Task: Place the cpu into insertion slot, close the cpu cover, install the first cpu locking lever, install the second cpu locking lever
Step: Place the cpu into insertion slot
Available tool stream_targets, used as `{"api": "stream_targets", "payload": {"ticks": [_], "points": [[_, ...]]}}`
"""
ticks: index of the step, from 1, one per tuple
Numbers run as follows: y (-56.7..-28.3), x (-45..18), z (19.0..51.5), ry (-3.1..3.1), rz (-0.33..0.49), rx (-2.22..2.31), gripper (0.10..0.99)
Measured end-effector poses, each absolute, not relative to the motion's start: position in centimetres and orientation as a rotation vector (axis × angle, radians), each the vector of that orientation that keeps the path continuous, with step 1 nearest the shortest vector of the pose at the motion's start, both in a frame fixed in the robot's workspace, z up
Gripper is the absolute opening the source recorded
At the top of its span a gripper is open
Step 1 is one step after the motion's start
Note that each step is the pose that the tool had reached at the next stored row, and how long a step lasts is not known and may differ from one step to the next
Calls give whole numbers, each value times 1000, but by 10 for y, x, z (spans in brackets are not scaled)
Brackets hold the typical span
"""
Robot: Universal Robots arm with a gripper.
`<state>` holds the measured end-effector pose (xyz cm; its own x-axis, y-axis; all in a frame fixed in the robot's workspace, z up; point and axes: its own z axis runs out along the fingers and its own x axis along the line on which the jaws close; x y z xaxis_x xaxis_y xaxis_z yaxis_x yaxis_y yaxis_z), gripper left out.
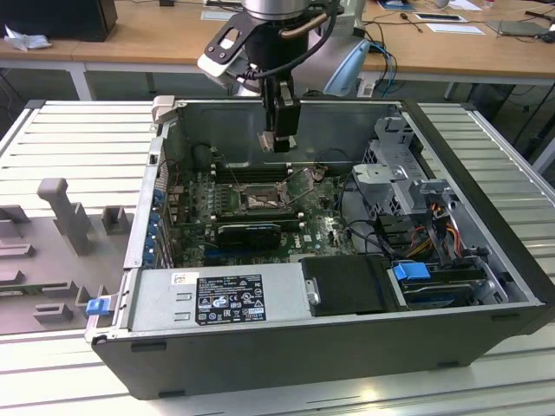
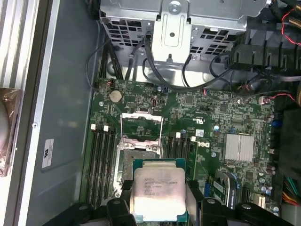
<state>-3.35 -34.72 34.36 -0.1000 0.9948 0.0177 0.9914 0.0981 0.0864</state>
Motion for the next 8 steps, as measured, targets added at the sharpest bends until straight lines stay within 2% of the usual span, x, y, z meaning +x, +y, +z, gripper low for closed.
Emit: {"api": "stream_targets", "payload": {"ticks": [8], "points": [[-347,-34,331,2150,113,2219,529]]}}
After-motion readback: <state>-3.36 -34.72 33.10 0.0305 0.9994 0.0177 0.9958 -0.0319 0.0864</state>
